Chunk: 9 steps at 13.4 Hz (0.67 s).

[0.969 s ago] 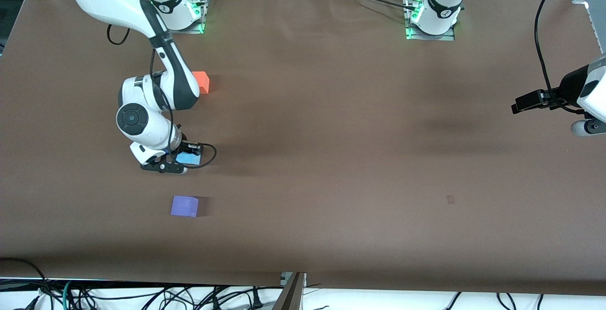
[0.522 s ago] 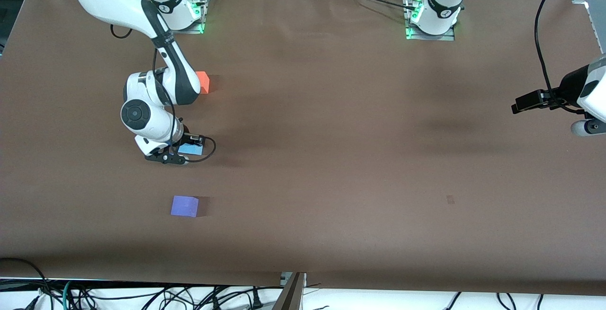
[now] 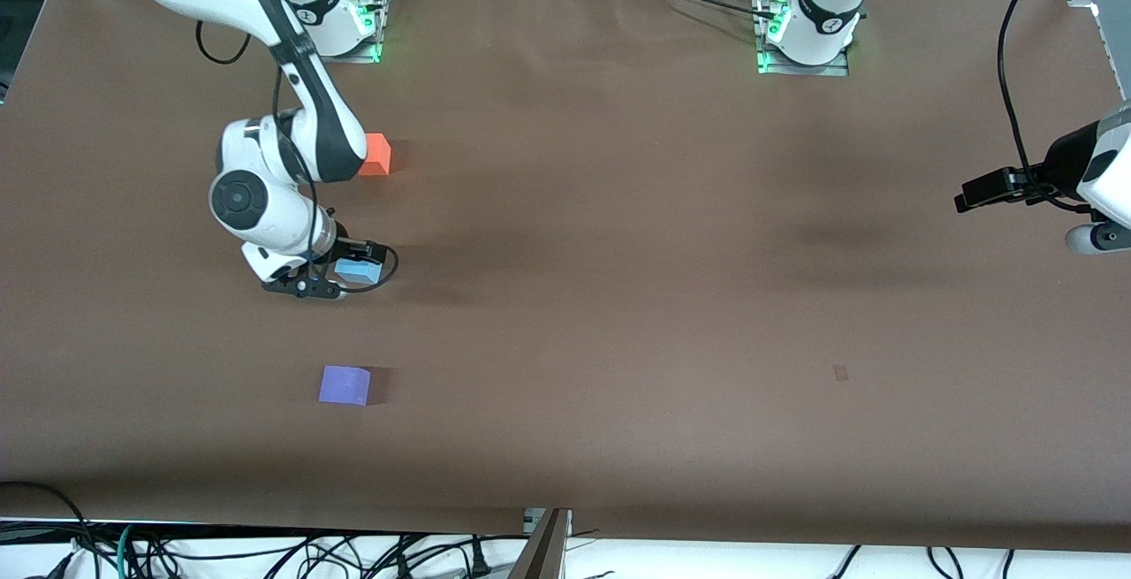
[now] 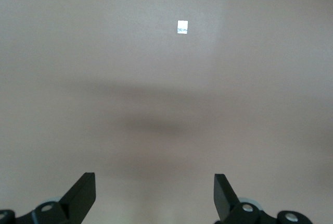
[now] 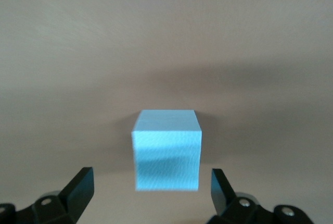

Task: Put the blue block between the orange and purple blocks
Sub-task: 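Open the right gripper and release the light-blue cube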

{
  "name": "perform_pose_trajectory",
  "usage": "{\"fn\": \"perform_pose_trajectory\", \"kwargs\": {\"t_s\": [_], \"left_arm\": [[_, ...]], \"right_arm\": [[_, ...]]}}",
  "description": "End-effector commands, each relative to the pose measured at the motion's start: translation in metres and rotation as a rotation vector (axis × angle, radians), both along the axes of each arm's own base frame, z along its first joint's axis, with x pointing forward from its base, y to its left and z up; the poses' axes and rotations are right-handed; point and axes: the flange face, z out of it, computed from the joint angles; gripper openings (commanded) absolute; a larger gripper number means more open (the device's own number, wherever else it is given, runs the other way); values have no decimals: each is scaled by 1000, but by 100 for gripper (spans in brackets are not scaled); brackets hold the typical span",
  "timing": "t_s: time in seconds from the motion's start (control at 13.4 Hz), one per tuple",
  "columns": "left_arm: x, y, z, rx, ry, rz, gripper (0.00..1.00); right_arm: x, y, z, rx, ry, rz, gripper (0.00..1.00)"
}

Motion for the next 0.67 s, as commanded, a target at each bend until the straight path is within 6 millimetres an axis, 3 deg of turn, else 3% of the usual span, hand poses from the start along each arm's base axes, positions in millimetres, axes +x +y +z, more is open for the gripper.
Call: {"fn": "perform_pose_trajectory", "kwargs": {"t_s": [0.0,0.15,0.37,0.52,0.6], "left_arm": [[3,3,4,9,1,-20,100],[3,3,4,9,1,-20,100],[3,3,4,9,1,-20,100],[3,3,3,9,3,-20,100],[3,3,3,9,3,-20,100]], "right_arm": [[17,2,83,38,-31,47,99],[35,2,150,38,-35,187,99],[31,-7,229,26,63,184,99],[10,-13,271,45,52,189,99],[-9,-20,278,50,38,182,99]]}}
